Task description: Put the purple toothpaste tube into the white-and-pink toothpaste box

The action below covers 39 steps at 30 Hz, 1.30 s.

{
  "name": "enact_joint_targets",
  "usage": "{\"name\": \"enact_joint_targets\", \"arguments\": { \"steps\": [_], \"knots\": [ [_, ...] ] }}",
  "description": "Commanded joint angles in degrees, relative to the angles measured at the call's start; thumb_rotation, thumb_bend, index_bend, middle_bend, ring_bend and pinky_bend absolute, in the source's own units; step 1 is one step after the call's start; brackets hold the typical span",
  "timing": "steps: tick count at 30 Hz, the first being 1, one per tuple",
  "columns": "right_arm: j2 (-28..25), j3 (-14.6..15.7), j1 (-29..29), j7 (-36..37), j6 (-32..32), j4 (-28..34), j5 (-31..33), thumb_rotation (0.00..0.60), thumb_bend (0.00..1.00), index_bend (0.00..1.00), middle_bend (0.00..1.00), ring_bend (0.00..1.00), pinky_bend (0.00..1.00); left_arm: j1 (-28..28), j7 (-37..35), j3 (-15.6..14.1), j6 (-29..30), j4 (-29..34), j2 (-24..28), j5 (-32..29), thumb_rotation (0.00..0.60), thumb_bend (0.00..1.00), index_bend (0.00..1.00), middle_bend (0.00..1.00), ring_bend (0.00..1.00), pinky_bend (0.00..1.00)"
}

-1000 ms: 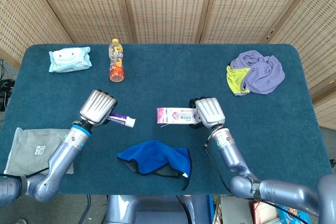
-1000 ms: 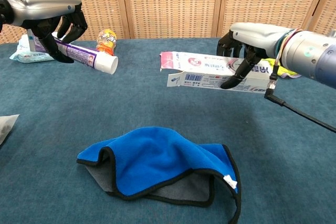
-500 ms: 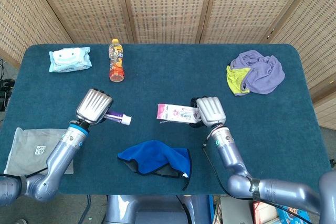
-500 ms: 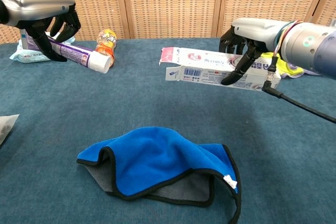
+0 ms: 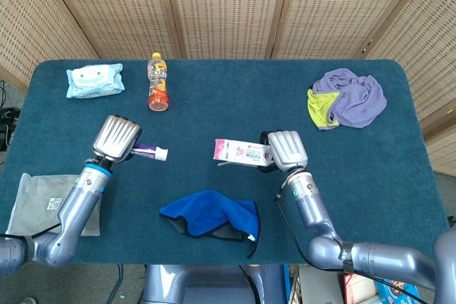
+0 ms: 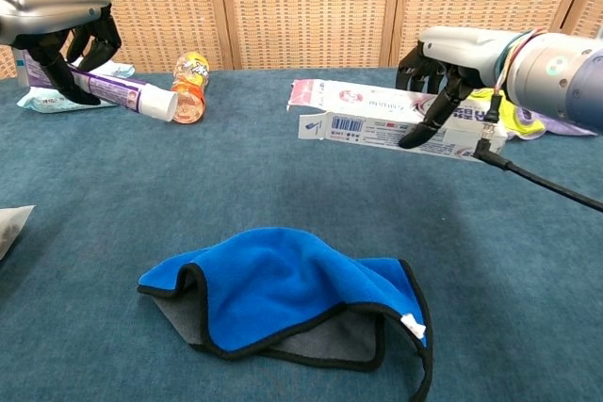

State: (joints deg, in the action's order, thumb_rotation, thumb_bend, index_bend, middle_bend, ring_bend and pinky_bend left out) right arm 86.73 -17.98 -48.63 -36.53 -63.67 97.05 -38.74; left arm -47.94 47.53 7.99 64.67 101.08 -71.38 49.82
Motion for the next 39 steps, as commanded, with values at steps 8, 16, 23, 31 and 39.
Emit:
{"name": "enact_joint_targets", "arguments": {
  "steps": [8,16,23,31,39],
  "knots": [
    [-0.99,-0.37,-0.88,-0.36,-1.22,3.27,1.30,0.600,0.17,0.56,0.52,0.43,0.53,-1.67,-0.50,1.77,0.50,-1.97,-4.02,-1.40,0.600,0.35,0.79,0.67,0.56,0.54],
    [-0.70,-0.17,-1.68,-0.42,-1.76,4.32,2.20,0.600,0.17,0.56,0.52,0.43,0.53,-2.79,-0.61,2.83,1.21,-1.56,-5.99,-1.30,0.600,0.35,0.79,0.66,0.56,0.54],
    [-0.38,-0.07,-2.30,-0.51,-2.35,4.90,2.37,0.600,0.17,0.56,0.52,0.43,0.53,-3.86,-0.08,3.10,0.59,-1.16,-7.47,-2.93,0.600,0.35,0.79,0.66,0.56,0.54],
    [-0.47,0.19,-2.63,-0.40,-2.73,5.24,2.56,0.600,0.17,0.56,0.52,0.43,0.53,-4.50,1.35,2.42,0.75,-0.82,-8.20,-3.99,0.600,0.35,0.79,0.66,0.56,0.54],
    [-0.16,0.69,-2.98,-0.74,-3.03,5.60,2.56,0.600,0.17,0.56,0.52,0.43,0.53,-4.81,0.47,2.98,1.80,-1.24,-9.51,-3.05,0.600,0.35,0.79,0.66,0.56,0.54]
  ]
}}
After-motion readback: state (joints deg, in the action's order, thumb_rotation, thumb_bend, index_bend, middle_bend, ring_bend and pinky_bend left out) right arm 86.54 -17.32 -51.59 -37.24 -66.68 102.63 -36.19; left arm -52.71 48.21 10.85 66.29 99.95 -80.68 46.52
